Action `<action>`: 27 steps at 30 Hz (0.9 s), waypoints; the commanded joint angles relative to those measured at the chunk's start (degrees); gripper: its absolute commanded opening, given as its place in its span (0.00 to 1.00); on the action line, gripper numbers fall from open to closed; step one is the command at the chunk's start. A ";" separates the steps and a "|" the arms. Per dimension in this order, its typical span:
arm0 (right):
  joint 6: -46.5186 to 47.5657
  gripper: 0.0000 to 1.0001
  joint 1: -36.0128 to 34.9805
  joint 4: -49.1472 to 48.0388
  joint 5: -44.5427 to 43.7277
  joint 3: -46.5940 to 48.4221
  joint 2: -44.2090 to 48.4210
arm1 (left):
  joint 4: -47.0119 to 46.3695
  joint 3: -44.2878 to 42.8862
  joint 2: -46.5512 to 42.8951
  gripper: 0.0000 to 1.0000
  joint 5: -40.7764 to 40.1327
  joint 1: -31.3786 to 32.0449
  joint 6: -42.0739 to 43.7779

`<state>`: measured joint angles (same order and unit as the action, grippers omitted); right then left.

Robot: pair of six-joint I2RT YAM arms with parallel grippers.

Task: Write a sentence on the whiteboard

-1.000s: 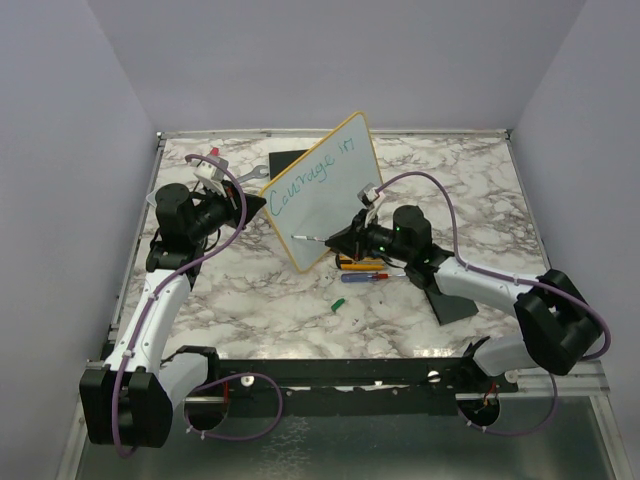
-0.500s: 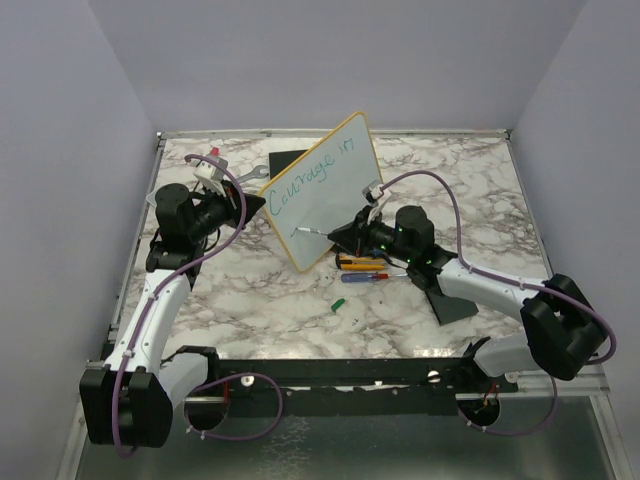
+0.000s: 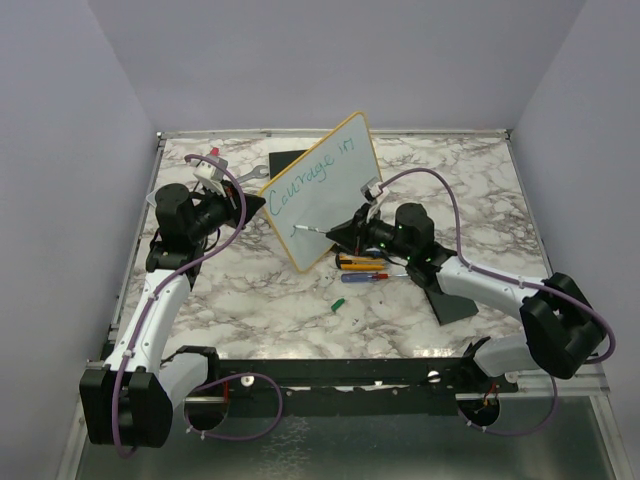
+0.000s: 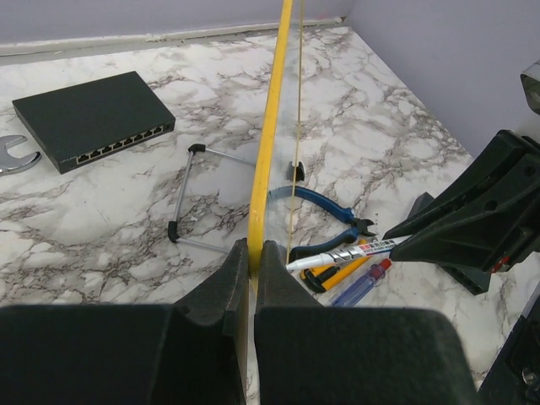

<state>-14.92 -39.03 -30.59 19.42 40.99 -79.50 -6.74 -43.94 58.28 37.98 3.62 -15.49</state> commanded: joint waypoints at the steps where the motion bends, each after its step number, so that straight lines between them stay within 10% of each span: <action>1: 1.56 0.01 -0.65 -0.58 1.02 1.86 -1.64 | -1.44 0.17 -0.37 0.00 0.42 0.09 0.54; 27: 4.60 0.01 -1.75 5.50 -2.61 -0.47 -1.27 | -1.46 0.18 -0.37 0.00 0.52 0.31 0.45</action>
<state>-12.32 -40.45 -28.77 20.03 41.17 -80.25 -6.74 -43.90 58.30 37.87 3.62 -15.46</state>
